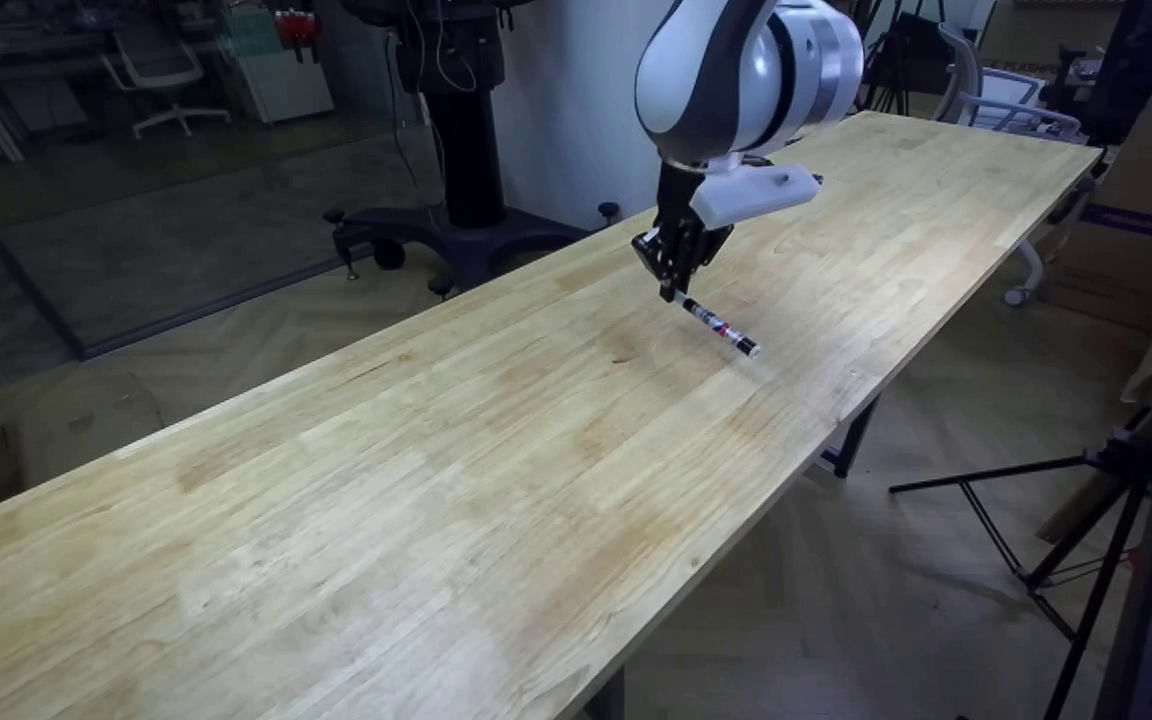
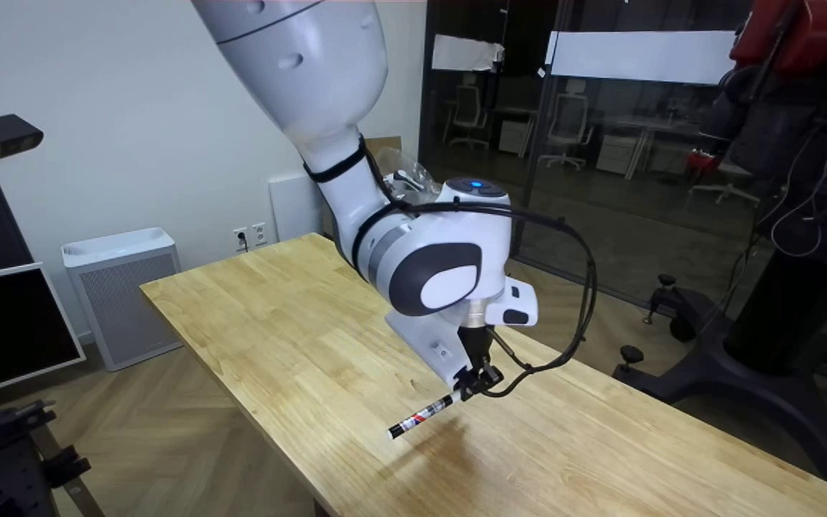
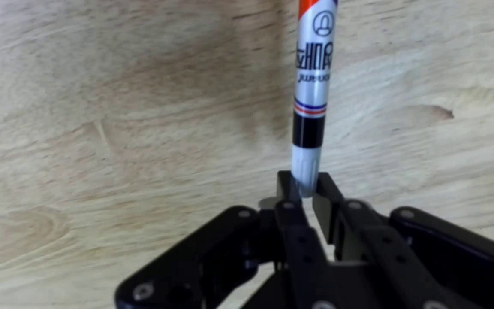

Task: Move marker backwards

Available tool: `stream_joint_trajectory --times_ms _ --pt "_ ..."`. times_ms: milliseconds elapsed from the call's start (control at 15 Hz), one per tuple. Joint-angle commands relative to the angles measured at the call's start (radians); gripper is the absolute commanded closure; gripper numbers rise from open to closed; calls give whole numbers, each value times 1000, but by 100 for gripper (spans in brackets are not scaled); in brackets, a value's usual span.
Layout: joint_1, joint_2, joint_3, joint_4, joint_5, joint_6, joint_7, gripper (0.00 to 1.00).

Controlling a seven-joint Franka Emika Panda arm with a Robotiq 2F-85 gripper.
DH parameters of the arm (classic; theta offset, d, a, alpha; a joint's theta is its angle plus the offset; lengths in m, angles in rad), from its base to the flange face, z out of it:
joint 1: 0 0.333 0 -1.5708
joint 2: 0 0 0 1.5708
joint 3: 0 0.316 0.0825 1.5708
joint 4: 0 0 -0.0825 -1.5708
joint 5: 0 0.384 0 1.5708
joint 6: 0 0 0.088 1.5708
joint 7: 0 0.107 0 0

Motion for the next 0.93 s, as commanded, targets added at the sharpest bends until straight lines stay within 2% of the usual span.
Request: stream_joint_trajectory --times_ms 0,333,867 --pt "1 -4 -16 86 -28 -83 -11 96" --pt "19 42 -23 220 -47 -112 -10 96" --pt "-13 191 46 424 -26 -172 -84 96"
